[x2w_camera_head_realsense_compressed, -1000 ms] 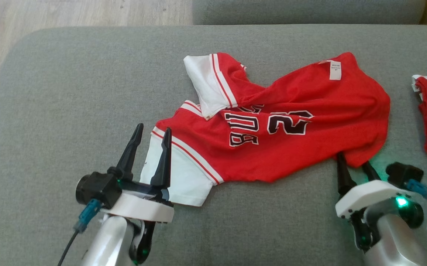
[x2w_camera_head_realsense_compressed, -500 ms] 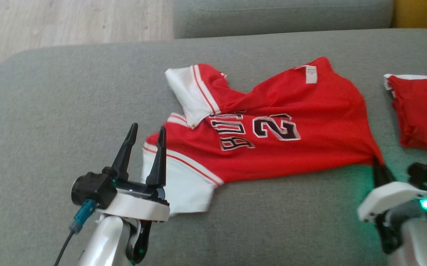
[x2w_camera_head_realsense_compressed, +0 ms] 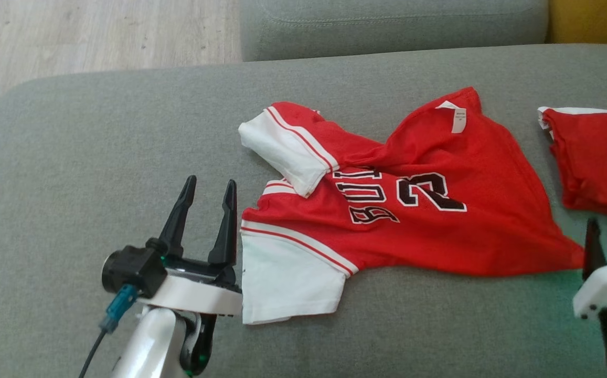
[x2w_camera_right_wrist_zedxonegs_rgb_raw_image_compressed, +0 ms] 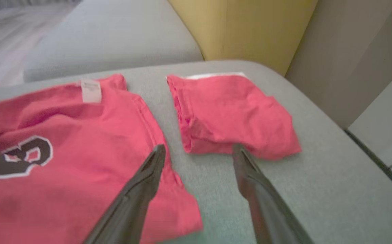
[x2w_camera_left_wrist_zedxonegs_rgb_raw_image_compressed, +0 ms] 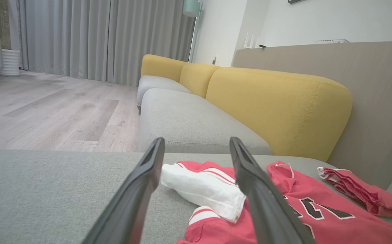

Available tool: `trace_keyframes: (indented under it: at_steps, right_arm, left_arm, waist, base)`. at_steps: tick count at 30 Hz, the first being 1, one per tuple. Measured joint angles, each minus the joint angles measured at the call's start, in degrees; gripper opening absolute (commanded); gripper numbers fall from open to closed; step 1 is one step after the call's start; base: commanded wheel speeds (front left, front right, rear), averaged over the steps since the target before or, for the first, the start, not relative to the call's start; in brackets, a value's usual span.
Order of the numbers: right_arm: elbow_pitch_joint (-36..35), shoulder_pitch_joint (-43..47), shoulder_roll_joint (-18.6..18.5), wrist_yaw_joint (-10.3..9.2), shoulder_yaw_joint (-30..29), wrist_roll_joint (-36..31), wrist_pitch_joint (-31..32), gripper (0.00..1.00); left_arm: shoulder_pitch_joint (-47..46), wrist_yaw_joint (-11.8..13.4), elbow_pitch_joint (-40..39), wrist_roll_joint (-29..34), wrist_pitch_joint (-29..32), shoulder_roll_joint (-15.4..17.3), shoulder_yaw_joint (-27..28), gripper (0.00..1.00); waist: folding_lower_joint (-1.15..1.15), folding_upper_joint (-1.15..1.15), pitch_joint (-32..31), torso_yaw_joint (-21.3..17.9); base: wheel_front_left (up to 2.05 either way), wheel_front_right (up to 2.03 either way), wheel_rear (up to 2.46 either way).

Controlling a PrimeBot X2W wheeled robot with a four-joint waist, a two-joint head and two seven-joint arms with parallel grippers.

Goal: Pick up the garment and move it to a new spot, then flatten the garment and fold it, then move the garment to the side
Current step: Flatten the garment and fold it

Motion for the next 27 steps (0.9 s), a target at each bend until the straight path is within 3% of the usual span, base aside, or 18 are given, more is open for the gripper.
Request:
trace_keyframes:
  at_steps: [6,12,18,24,27]
  right_arm:
    - [-5.5,-1.0,0.0,0.00,4.2,0.4,-11.8,1.00]
    - [-5.4,-0.6,0.0,0.00,10.9,7.1,-21.1,1.00]
    - [-2.6,-0.5,0.0,0.00,13.3,8.9,-24.6,1.00]
    - [-1.3,-1.4,0.0,0.00,13.6,9.7,-25.7,1.00]
    - [-0.9,-2.3,0.0,0.00,14.1,10.3,-26.2,1.00]
  left_arm:
    - [0.0,0.0,0.0,0.1,0.0,0.0,0.2,1.00]
    - [0.0,-0.1,0.0,0.8,0.0,0.0,0.8,1.00]
    - [-2.8,-0.6,2.1,2.9,0.6,1.0,-2.8,1.00]
    - [-11.2,-1.1,8.3,6.4,8.7,2.0,-11.2,1.00]
    - [-13.1,-1.1,11.2,8.1,10.9,2.3,-12.4,1.00]
  waist:
    - [0.00,0.00,0.5,0.4]
    - [0.00,0.00,1.4,-0.1]
    - [0.00,0.00,3.1,-2.3]
    - [0.00,0.00,5.2,-4.7]
    - [0.01,0.00,5.9,-5.8]
  base:
    - [0.00,0.00,0.00]
    - [0.00,0.00,0.00]
    - [0.00,0.00,0.00]
    - [0.00,0.00,0.00]
    - [0.00,0.00,0.00]
